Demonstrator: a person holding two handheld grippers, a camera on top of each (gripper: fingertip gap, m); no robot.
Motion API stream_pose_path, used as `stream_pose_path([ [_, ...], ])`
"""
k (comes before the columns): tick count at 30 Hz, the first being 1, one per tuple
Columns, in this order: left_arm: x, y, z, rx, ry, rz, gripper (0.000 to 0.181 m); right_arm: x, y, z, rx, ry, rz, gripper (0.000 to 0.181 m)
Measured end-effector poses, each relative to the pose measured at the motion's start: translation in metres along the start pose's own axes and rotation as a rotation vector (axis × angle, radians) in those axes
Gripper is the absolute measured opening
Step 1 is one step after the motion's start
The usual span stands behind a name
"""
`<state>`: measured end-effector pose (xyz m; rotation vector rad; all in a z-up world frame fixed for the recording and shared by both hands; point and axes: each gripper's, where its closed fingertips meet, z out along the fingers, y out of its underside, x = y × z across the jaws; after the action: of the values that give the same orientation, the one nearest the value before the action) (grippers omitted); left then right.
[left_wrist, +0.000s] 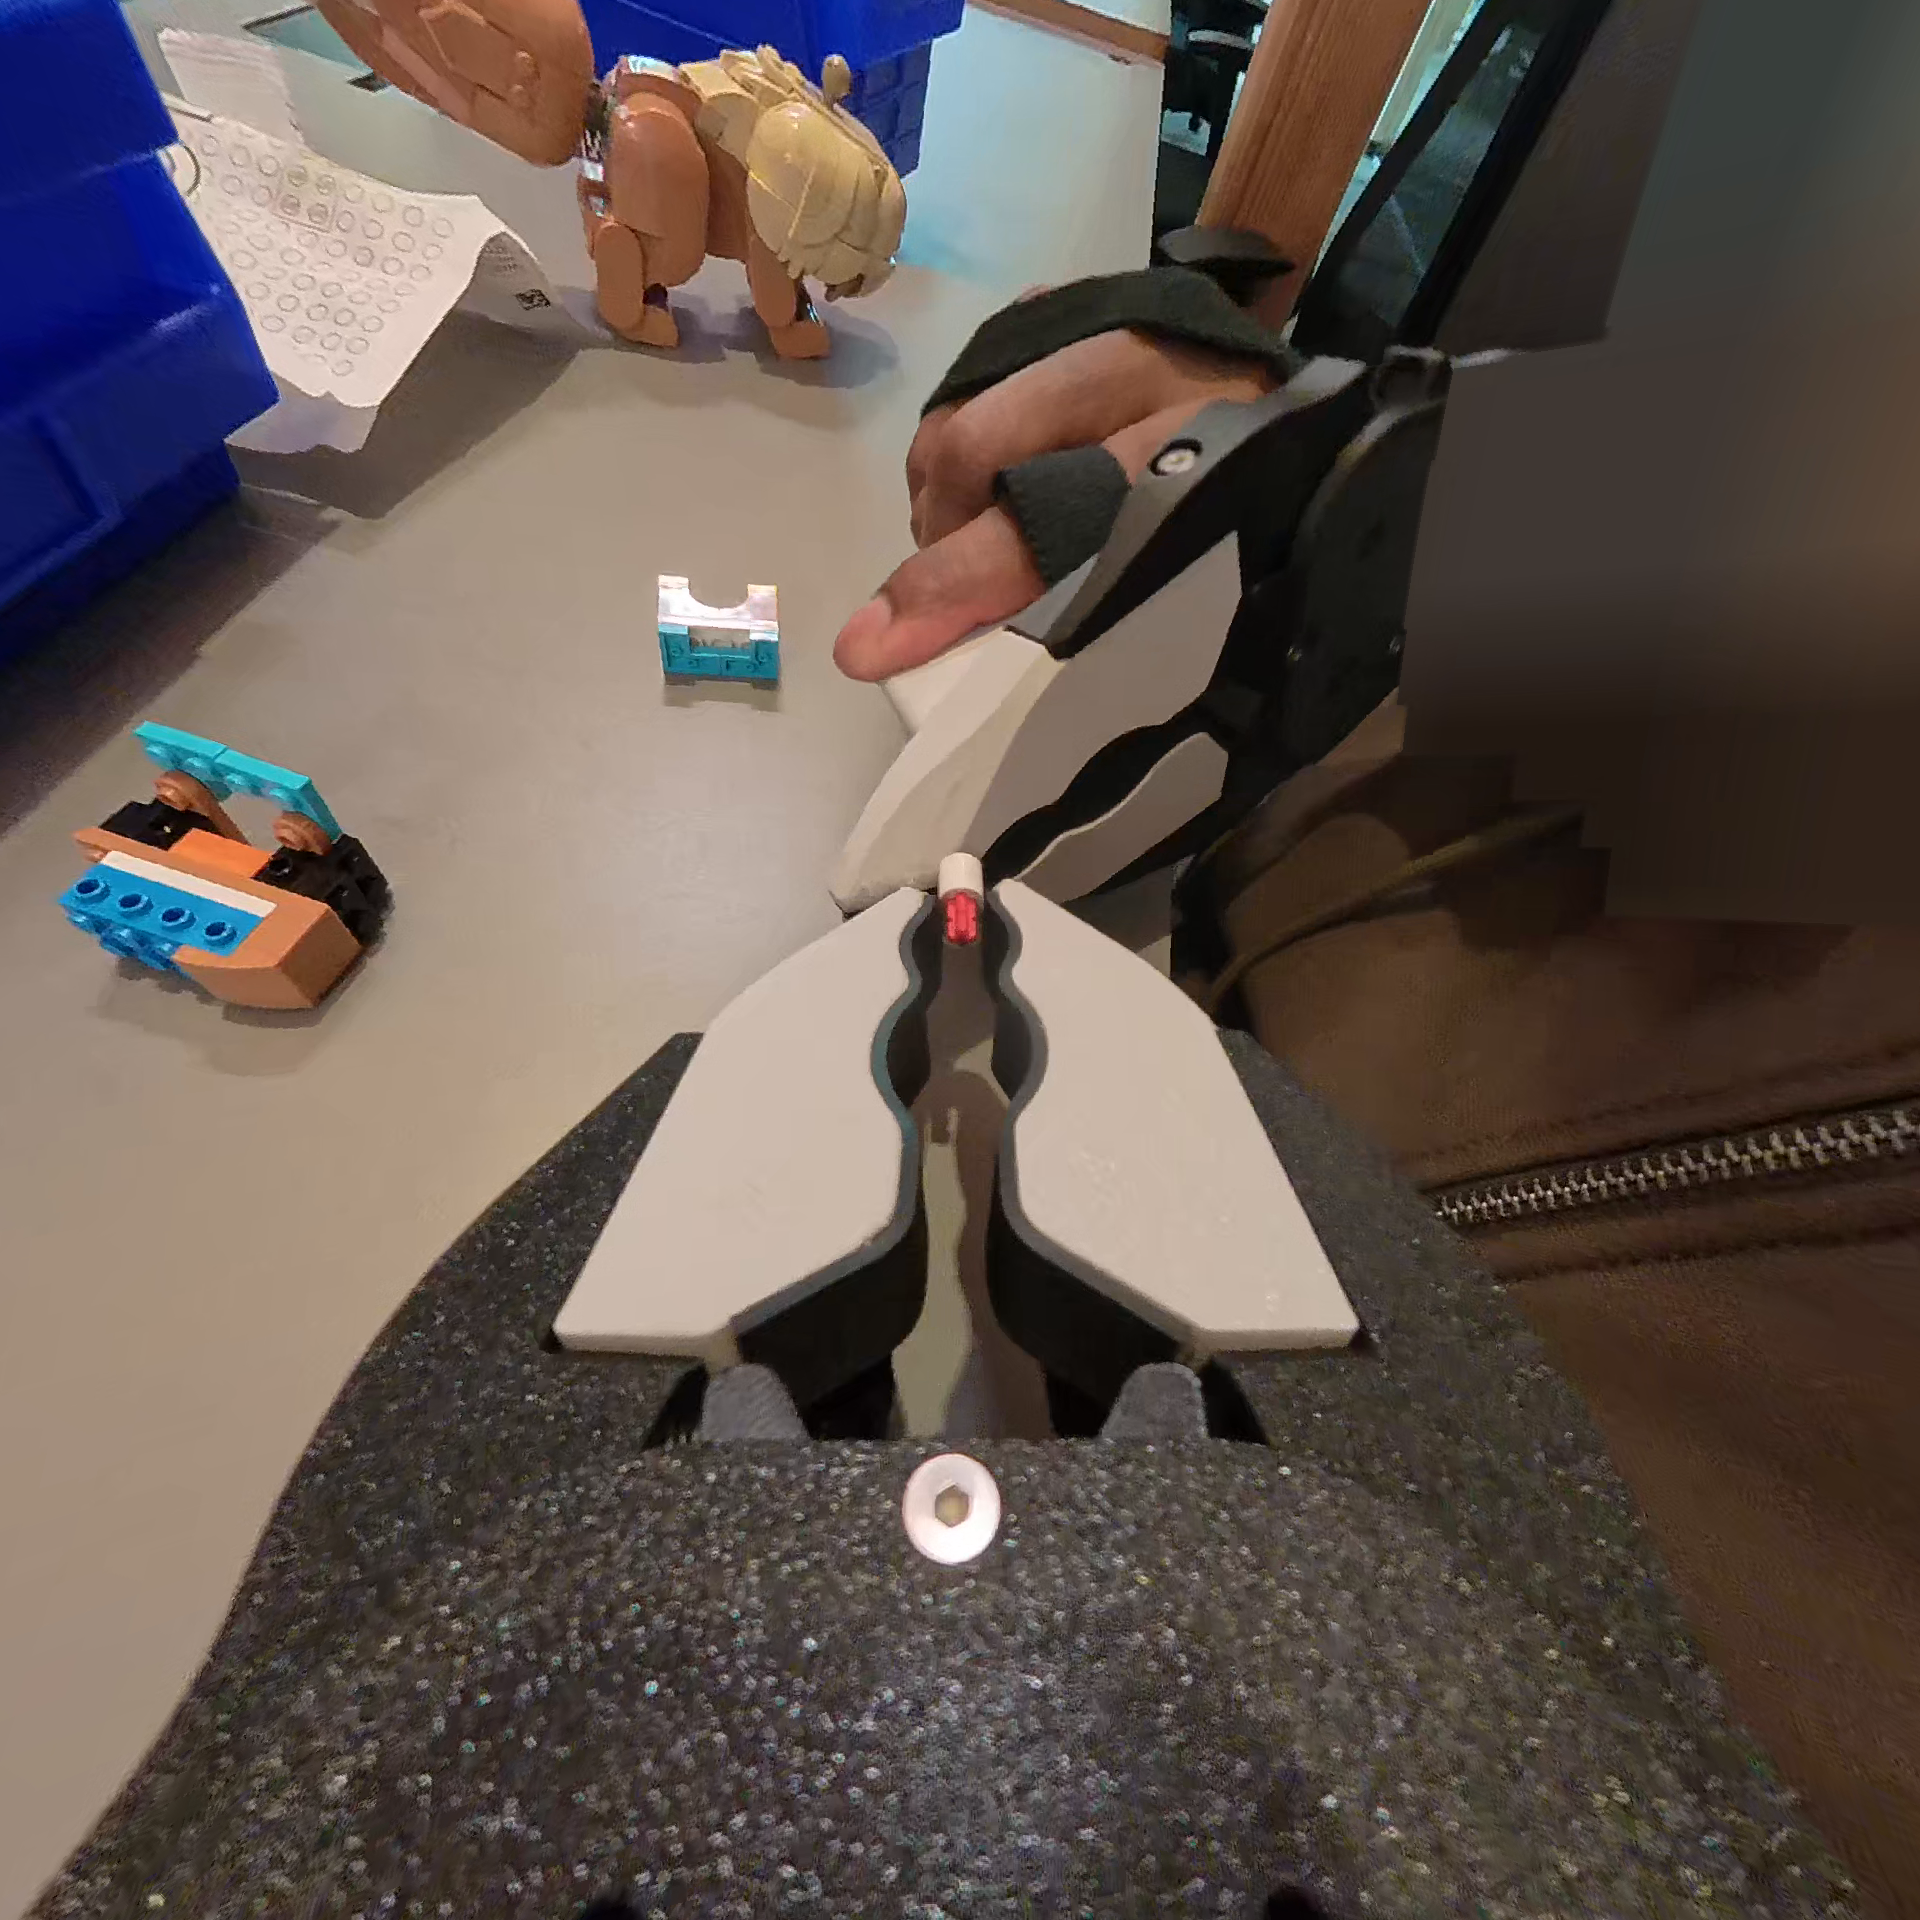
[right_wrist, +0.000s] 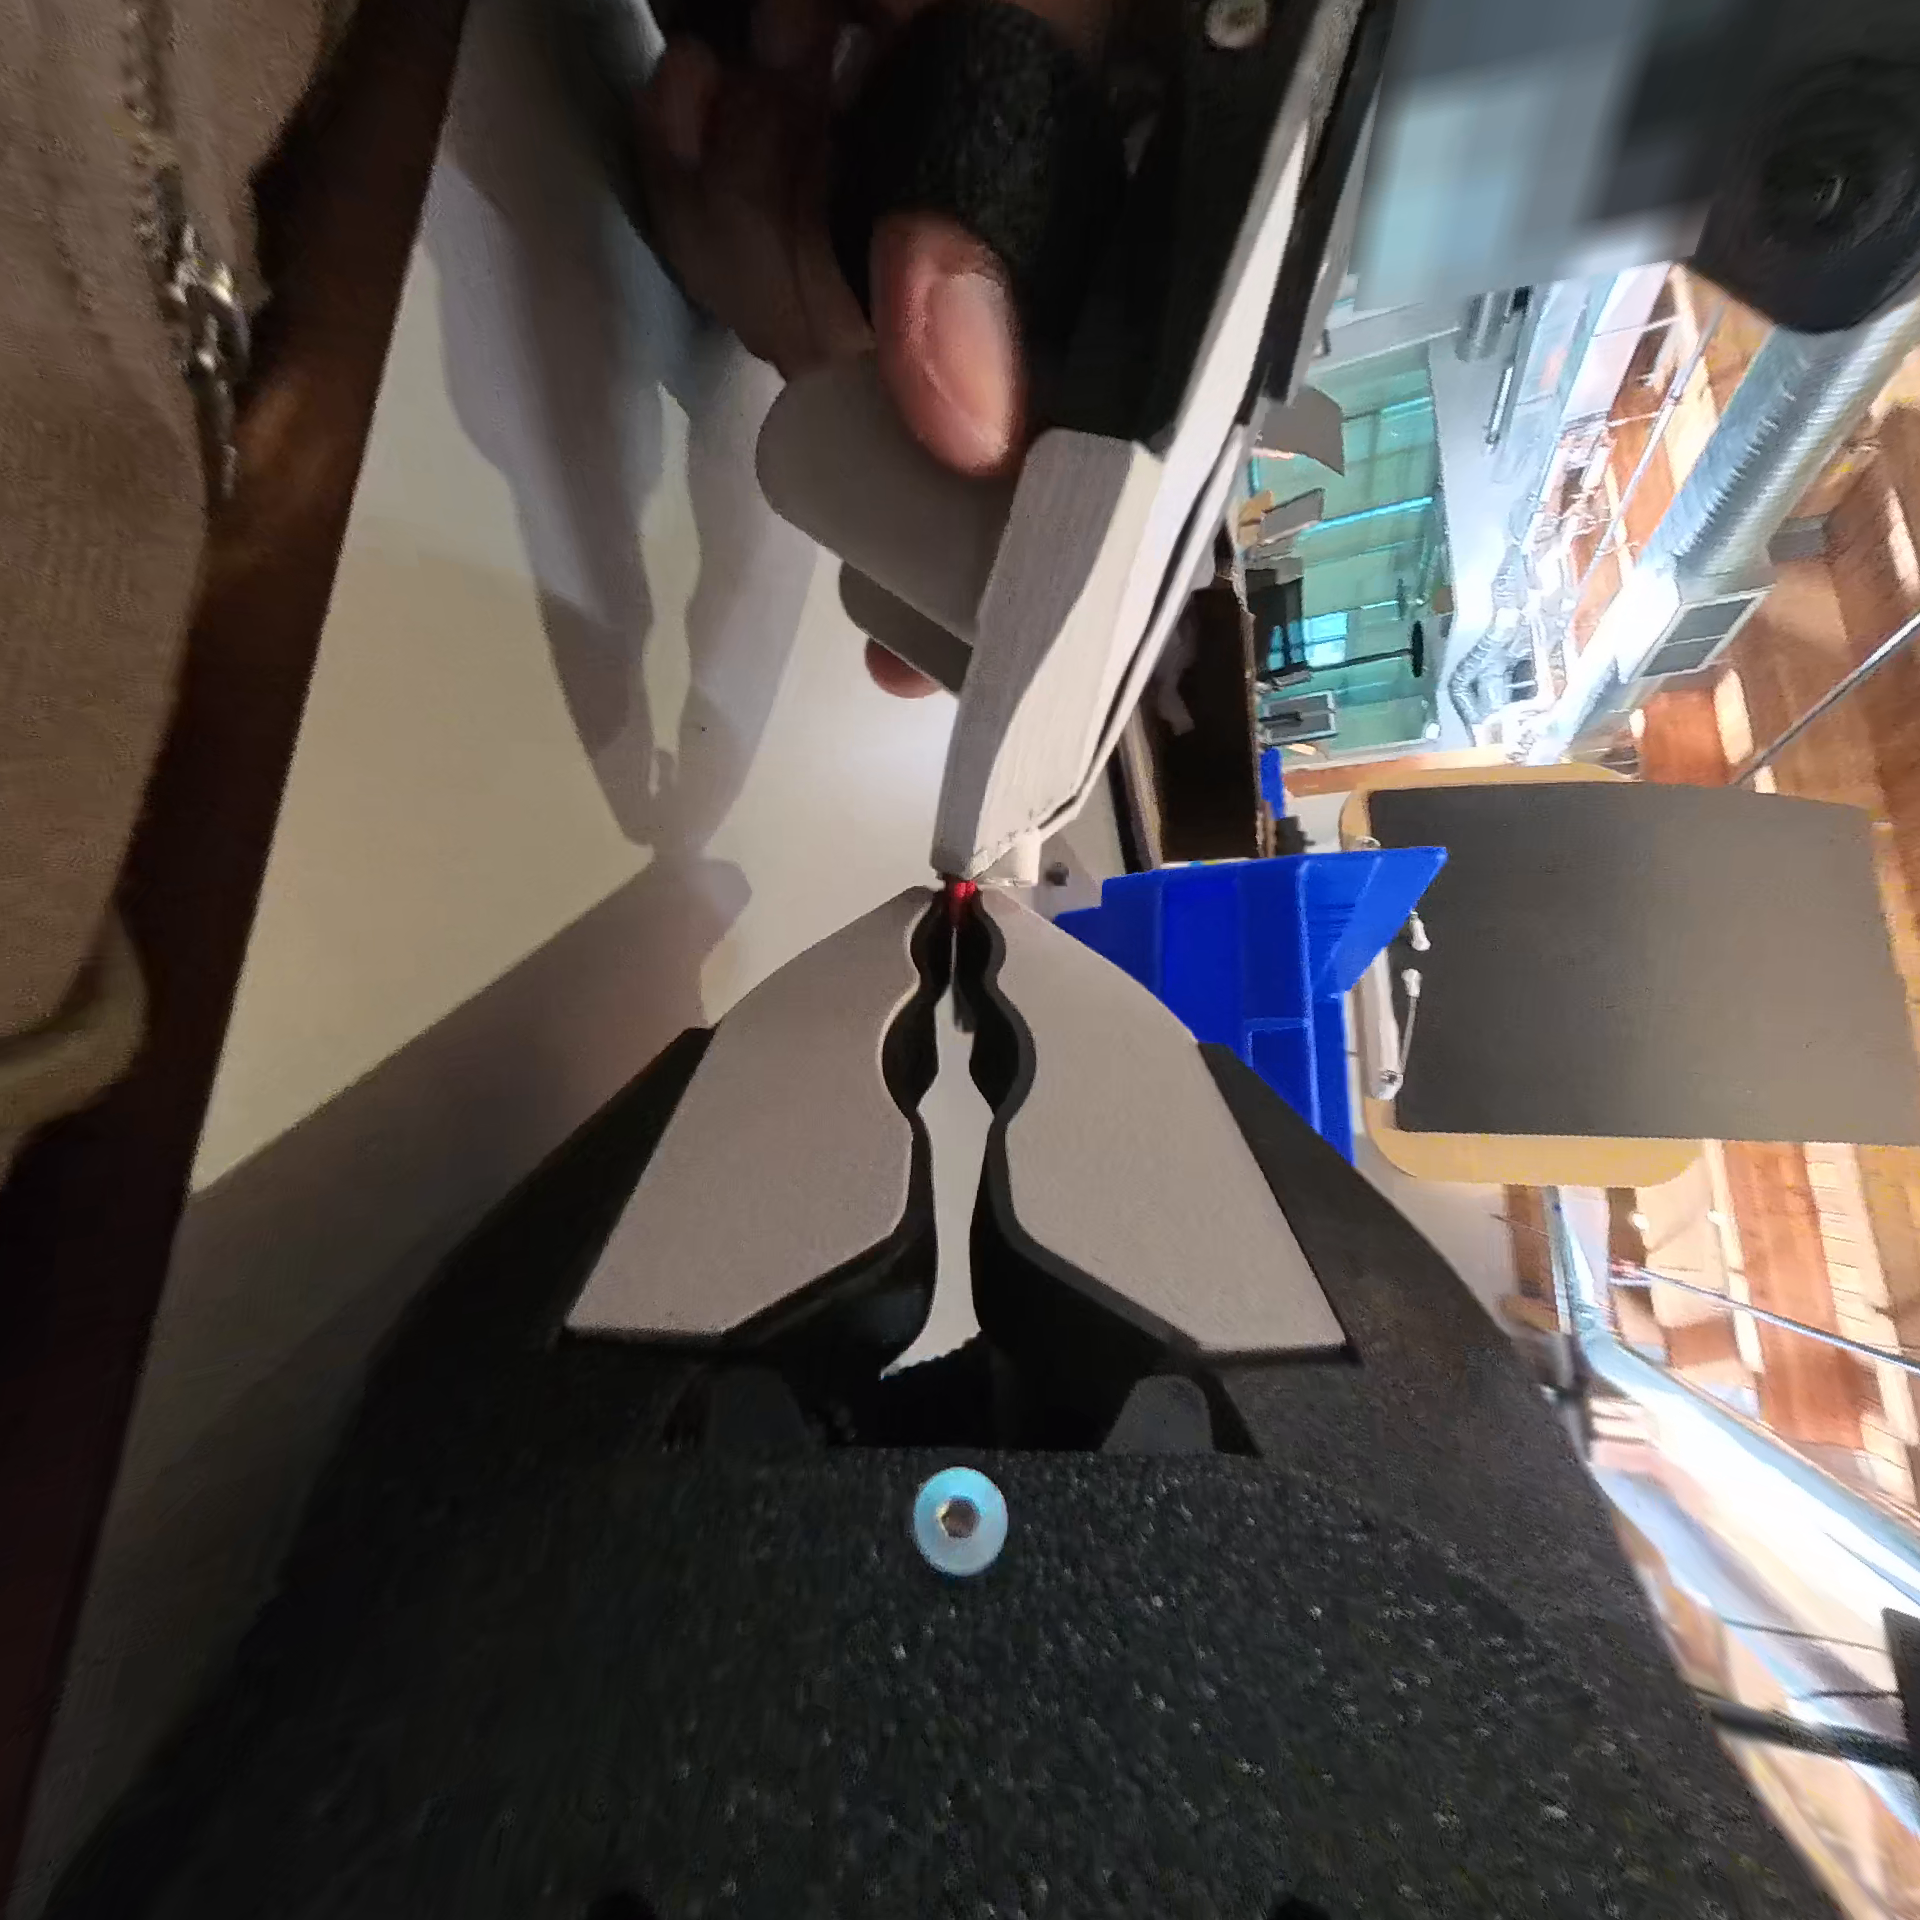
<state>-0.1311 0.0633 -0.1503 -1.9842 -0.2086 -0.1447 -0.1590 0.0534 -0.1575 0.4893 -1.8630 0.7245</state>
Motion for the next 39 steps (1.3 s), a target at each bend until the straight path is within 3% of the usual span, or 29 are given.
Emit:
stream_pose_path([
  [9, 0.009, -0.003, -0.002, -0.060, -0.060, 0.235, 0.008, 0.000, -0.008, -0.009, 0.100, -0.081, 0.169, 0.002],
  [15, 0.012, -0.003, -0.004, -0.023, 0.022, 0.094, 0.008, 0.002, -0.010, -0.012, 0.084, -0.021, 0.091, 0.002],
  [16, 0.002, 0.000, -0.010, -0.034, -0.030, 0.067, 0.008, 0.003, -0.002, -0.013, 0.042, -0.009, 0.072, 0.000],
  [18, -0.038, -0.002, -0.056, 0.039, -0.176, -0.001, 0.008, 0.012, 0.047, -0.023, -0.111, 0.056, 0.029, 0.000],
  [19, -0.049, -0.007, -0.080, 0.119, -0.201, -0.051, 0.007, 0.018, 0.064, -0.034, -0.123, 0.065, 0.103, 0.000],
  [21, -0.054, -0.009, -0.096, 0.131, -0.235, -0.040, 0.008, 0.028, 0.070, -0.045, -0.084, 0.077, 0.188, 0.000],
  [24, -0.034, -0.023, -0.077, 0.137, -0.165, 0.053, 0.008, 0.019, 0.047, -0.031, -0.015, 0.035, 0.151, 0.000],
  [27, -0.022, -0.018, -0.051, 0.098, -0.132, 0.098, 0.007, 0.023, 0.031, -0.017, -0.020, 0.085, 0.113, 0.000],
  [30, -0.015, -0.008, -0.033, 0.050, -0.128, 0.126, 0.007, 0.020, 0.016, -0.009, 0.009, 0.071, 0.136, 0.012],
  [39, -0.014, -0.002, -0.012, -0.024, -0.223, 0.168, 0.007, 0.008, 0.000, 0.003, -0.001, 0.036, 0.094, 0.023],
])
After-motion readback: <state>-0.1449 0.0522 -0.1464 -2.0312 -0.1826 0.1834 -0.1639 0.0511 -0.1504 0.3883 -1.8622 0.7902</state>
